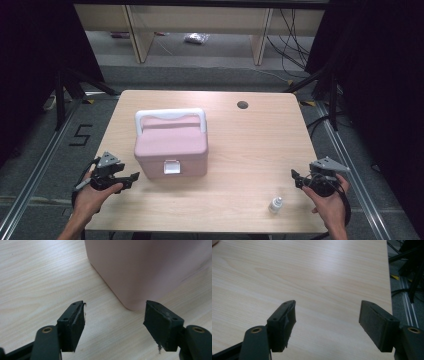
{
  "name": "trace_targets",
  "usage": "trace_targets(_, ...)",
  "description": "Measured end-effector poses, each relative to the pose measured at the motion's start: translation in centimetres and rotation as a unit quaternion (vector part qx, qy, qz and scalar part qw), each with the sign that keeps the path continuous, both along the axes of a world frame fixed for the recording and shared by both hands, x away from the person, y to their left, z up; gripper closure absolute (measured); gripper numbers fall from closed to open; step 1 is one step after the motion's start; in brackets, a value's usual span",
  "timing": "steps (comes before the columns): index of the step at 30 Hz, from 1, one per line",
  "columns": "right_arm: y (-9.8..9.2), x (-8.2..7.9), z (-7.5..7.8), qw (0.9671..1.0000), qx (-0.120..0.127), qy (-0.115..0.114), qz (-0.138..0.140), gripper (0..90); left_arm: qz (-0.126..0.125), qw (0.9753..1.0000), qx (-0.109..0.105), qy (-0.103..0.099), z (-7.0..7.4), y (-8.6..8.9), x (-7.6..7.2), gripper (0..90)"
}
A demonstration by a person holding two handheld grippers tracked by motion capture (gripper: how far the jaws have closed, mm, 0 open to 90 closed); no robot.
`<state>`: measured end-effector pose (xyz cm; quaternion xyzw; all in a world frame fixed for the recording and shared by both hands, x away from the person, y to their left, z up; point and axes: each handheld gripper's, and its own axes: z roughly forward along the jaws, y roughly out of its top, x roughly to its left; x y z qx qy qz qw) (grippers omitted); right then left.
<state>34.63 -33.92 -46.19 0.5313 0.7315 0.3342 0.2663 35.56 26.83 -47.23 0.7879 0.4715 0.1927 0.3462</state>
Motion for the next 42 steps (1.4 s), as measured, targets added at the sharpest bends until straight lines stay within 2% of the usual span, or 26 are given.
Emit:
trace_targets(1, 0.2, 0.3, 0.1, 1.0, 0.0, 0.001, 0.008, 33.2, -0.003, 1.0, -0.005, 0.001, 0.0, 0.0, 0.2, 33.7)
trace_targets(2, 0.5, 0.6, 0.2, 0.9999, -0.002, 0.003, 0.015, 34.5, -0.007, 0.9999, 0.007, 0.0, 0.2, 0.2, 0.3, 34.5)
trace_targets(6, 1.5, 1.6, 0.6, 0.9995, -0.006, 0.01, 0.03, 41.2, -0.002, 1.0, -0.006, -0.001, 0.1, 0.3, 0.9, 42.3)
trace_targets(7, 1.8, 2.4, 0.8, 0.9986, -0.015, 0.006, 0.05, 43.3, -0.005, 1.0, -0.005, 0.001, 0.1, 0.3, 1.1, 44.2)
trace_targets(9, 2.0, 2.7, 0.8, 0.9984, -0.014, 0.006, 0.055, 48.1, -0.006, 0.9999, -0.011, 0.006, 0.1, 0.5, 1.5, 46.3)
trace_targets(11, 2.5, 3.4, 1.0, 0.9977, -0.006, 0.005, 0.068, 57.0, -0.007, 0.9998, -0.016, 0.009, 0.2, 0.7, 2.2, 53.0)
trace_targets(12, 2.5, 3.4, 1.0, 0.9977, -0.006, 0.005, 0.068, 57.0, -0.007, 0.9998, -0.016, 0.009, 0.2, 0.7, 2.2, 55.0)
trace_targets(13, 2.9, 3.8, 1.1, 0.997, -0.007, 0.002, 0.077, 61.9, -0.001, 0.9999, -0.017, 0.003, 0.3, 0.7, 2.6, 57.4)
trace_targets(14, 3.2, 3.9, 1.3, 0.9972, -0.001, 0.008, 0.074, 63.6, -0.003, 0.9997, -0.022, 0.004, 0.2, 0.8, 2.9, 59.1)
trace_targets(15, 3.1, 4.4, 1.3, 0.9954, -0.014, -0.005, 0.094, 66.1, -0.004, 0.9998, -0.019, 0.006, 0.3, 0.8, 3.1, 60.8)
trace_targets(17, 3.2, 4.6, 1.4, 0.9951, -0.019, -0.008, 0.096, 68.1, -0.001, 0.9998, -0.022, 0.003, 0.2, 0.6, 3.4, 62.3)
trace_targets(18, 3.8, 5.1, 1.5, 0.9941, -0.013, 0.0, 0.107, 72.0, -0.007, 0.9998, -0.018, 0.005, 0.3, 0.4, 3.9, 66.0)
trace_targets(23, 4.9, 5.9, 1.5, 0.9927, -0.011, 0.001, 0.12, 76.4, -0.011, 0.9999, -0.013, 0.001, 0.3, -0.1, 4.7, 71.9)
trace_targets(24, 5.6, 6.4, 1.6, 0.9911, -0.018, 0.0, 0.131, 78.5, -0.012, 0.9998, -0.013, 0.002, 0.3, -0.3, 5.0, 72.9)
trace_targets(27, 6.1, 6.8, 1.7, 0.9902, -0.017, 0.0, 0.139, 80.2, -0.017, 0.9998, -0.009, 0.002, 0.3, -0.4, 5.2, 74.9)
trace_targets(28, 6.7, 7.1, 1.7, 0.9889, -0.014, 0.002, 0.148, 81.8, -0.023, 0.9997, -0.005, 0.003, 0.4, -0.5, 5.4, 76.8)
trace_targets(30, 7.3, 7.5, 1.7, 0.988, -0.016, 0.0, 0.153, 83.7, -0.025, 0.9997, -0.004, 0.005, 0.4, -0.5, 5.5, 79.0)
trace_targets(31, 7.3, 7.5, 1.7, 0.988, -0.016, 0.0, 0.153, 83.7, -0.017, 0.9998, -0.013, -0.002, 0.4, -0.8, 5.6, 79.0)
trace_targets(32, 8.0, 7.9, 1.7, 0.9873, -0.004, 0.006, 0.159, 85.9, -0.02, 0.9998, -0.006, -0.003, 0.5, -0.7, 5.7, 81.1)
trace_targets(33, 8.2, 8.1, 1.8, 0.9862, -0.006, 0.004, 0.165, 87.0, -0.025, 0.9997, 0.0, -0.006, 0.6, -0.8, 5.8, 82.3)
trace_targets(35, 8.8, 8.5, 1.8, 0.9852, 0.002, 0.006, 0.171, 89.4, -0.028, 0.9996, -0.001, -0.006, 0.7, -0.8, 5.9, 85.3)
trace_targets(36, 9.1, 8.7, 1.9, 0.9846, 0.007, 0.006, 0.174, 90.0, -0.024, 0.9996, -0.011, -0.008, 0.6, -0.9, 6.0, 85.4)
trace_targets(37, 9.1, 8.7, 1.9, 0.9846, 0.007, 0.006, 0.174, 90.0, -0.024, 0.9996, -0.011, -0.008, 0.6, -0.9, 6.0, 85.9)
trace_targets(38, 9.4, 8.9, 1.9, 0.9833, 0.01, 0.008, 0.181, 90.0, -0.037, 0.9993, -0.001, 0.0, 0.7, -0.7, 6.1, 85.9)
trace_targets(39, 10.2, 9.2, 2.0, 0.9825, 0.009, 0.012, 0.186, 90.0, -0.027, 0.9995, -0.012, -0.01, 0.4, -0.9, 6.2, 86.8)
trace_targets(42, 11.0, 9.4, 2.2, 0.9818, 0.011, 0.009, 0.189, 90.0, -0.032, 0.9994, -0.011, -0.009, 0.4, -0.7, 6.4, 87.0)
